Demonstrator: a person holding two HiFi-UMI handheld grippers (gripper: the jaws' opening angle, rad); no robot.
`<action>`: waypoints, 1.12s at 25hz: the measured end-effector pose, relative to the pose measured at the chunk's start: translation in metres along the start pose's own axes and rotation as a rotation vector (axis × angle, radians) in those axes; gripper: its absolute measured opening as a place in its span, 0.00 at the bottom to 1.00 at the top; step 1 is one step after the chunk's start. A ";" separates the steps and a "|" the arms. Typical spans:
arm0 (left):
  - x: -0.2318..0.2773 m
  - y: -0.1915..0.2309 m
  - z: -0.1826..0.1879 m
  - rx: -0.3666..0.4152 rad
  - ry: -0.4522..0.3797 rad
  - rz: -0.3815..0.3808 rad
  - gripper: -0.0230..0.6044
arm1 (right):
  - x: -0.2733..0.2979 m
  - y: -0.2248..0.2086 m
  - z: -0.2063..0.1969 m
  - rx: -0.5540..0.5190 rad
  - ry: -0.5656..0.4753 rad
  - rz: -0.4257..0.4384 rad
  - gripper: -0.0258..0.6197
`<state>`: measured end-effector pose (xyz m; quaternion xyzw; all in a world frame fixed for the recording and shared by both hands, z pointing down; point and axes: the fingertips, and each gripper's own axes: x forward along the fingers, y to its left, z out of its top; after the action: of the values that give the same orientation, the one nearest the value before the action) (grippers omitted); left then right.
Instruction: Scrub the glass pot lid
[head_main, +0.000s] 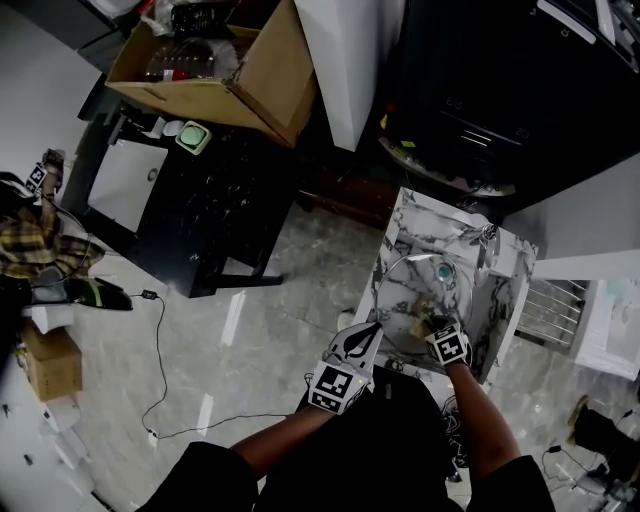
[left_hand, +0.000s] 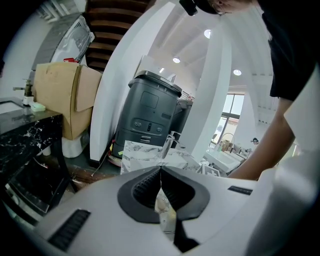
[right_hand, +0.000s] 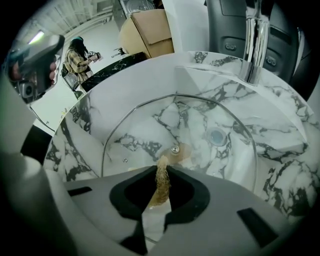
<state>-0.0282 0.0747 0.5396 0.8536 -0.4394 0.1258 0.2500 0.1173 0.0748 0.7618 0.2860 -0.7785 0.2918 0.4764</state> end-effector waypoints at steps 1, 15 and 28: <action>-0.001 0.001 0.000 -0.002 -0.001 -0.002 0.06 | 0.001 0.002 0.003 -0.007 -0.005 0.006 0.13; -0.005 0.020 0.003 -0.011 -0.004 -0.011 0.06 | 0.017 0.025 0.014 -0.070 -0.017 0.068 0.13; -0.003 0.039 0.005 -0.020 0.015 -0.016 0.06 | 0.027 0.043 0.041 -0.145 0.002 0.103 0.13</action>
<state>-0.0620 0.0554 0.5464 0.8535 -0.4320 0.1259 0.2630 0.0519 0.0687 0.7633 0.2101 -0.8107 0.2592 0.4812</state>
